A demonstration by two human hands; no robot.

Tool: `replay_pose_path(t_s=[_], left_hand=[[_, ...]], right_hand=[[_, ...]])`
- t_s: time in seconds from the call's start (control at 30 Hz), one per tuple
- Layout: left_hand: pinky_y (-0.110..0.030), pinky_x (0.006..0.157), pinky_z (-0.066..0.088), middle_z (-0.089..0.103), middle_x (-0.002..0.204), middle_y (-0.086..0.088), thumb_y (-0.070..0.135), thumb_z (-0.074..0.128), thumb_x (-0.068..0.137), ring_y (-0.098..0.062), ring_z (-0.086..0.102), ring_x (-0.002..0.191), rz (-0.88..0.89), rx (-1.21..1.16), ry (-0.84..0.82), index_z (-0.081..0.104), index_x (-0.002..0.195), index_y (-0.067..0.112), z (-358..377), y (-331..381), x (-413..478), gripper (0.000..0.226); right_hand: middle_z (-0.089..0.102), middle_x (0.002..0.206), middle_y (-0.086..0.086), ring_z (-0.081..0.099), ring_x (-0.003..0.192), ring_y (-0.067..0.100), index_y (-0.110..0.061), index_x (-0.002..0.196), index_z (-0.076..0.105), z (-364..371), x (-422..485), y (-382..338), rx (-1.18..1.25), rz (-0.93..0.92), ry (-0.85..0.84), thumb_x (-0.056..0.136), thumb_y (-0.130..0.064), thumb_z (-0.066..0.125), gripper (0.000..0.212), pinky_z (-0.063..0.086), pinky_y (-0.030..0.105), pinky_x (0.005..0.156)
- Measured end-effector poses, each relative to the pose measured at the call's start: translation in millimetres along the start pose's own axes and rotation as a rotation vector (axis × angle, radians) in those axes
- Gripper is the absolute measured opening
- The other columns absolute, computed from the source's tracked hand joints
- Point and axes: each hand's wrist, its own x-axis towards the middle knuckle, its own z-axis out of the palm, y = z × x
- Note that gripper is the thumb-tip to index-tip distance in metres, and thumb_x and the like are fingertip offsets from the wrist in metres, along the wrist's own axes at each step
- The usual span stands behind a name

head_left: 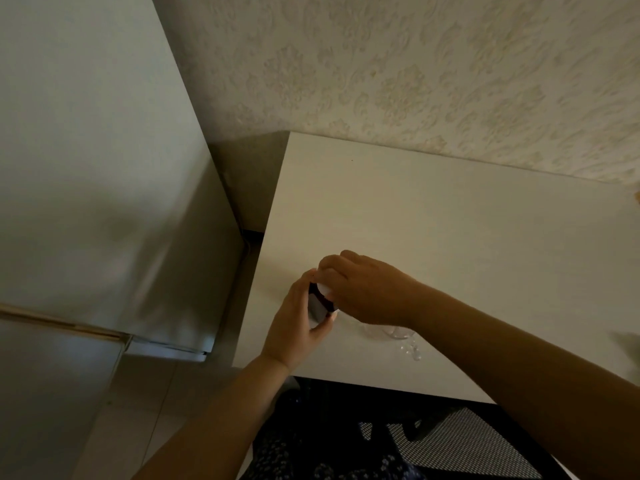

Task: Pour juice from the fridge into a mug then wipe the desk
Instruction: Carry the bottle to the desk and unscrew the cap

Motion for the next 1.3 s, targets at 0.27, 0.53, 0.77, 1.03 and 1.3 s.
replay_pose_path(t_s=[0.27, 0.53, 0.77, 1.03, 1.3], left_hand=[[-0.006, 0.094, 0.039, 0.048, 0.132, 0.008, 0.039, 0.069, 0.081, 0.0, 0.049, 0.114, -0.01, 0.027, 0.002, 0.017, 0.136, 0.043, 0, 3, -1, 0.077], [-0.016, 0.097, 0.045, 0.045, 0.127, 0.015, 0.038, 0.071, 0.08, 0.0, 0.049, 0.115, 0.0, 0.018, -0.024, 0.026, 0.135, 0.033, 0, 1, 1, 0.071], [-0.015, 0.097, 0.044, 0.03, 0.133, 0.029, 0.035, 0.07, 0.08, 0.001, 0.044, 0.119, -0.009, 0.032, -0.028, 0.028, 0.138, 0.026, 0, 1, -1, 0.073], [-0.016, 0.096, 0.045, 0.043, 0.132, 0.011, 0.042, 0.065, 0.082, -0.002, 0.048, 0.118, -0.015, 0.019, -0.019, 0.017, 0.138, 0.04, 0, 6, -1, 0.074], [-0.009, 0.095, 0.041, 0.031, 0.128, 0.033, 0.035, 0.07, 0.08, 0.009, 0.046, 0.117, -0.031, 0.022, -0.013, 0.03, 0.137, 0.028, 2, 4, -2, 0.07]], right_hand=[[0.056, 0.106, 0.002, 0.05, 0.093, 0.017, -0.016, 0.117, 0.047, 10, 8, -11, 0.082, 0.252, 0.09, 0.097, -0.042, 0.037, 0.035, 0.034, 0.023, 0.073], [0.05, 0.106, 0.002, 0.039, 0.086, 0.012, -0.021, 0.126, 0.046, 13, 2, 2, 0.02, 0.081, 0.021, 0.092, -0.025, 0.056, 0.036, 0.039, 0.022, 0.07], [0.058, 0.102, 0.003, 0.054, 0.089, 0.02, -0.018, 0.117, 0.046, 11, 8, -10, 0.06, 0.347, 0.047, 0.096, -0.049, 0.035, 0.039, 0.039, 0.028, 0.068], [0.051, 0.112, 0.004, 0.044, 0.093, 0.015, -0.022, 0.134, 0.04, 7, 3, 7, 0.021, 0.049, -0.004, 0.094, -0.03, 0.049, 0.041, 0.035, 0.023, 0.075], [0.041, 0.136, 0.005, 0.046, 0.115, 0.023, -0.023, 0.136, 0.033, 4, -1, -11, 0.018, 0.275, 0.07, 0.09, -0.058, 0.037, 0.058, 0.044, 0.033, 0.09]])
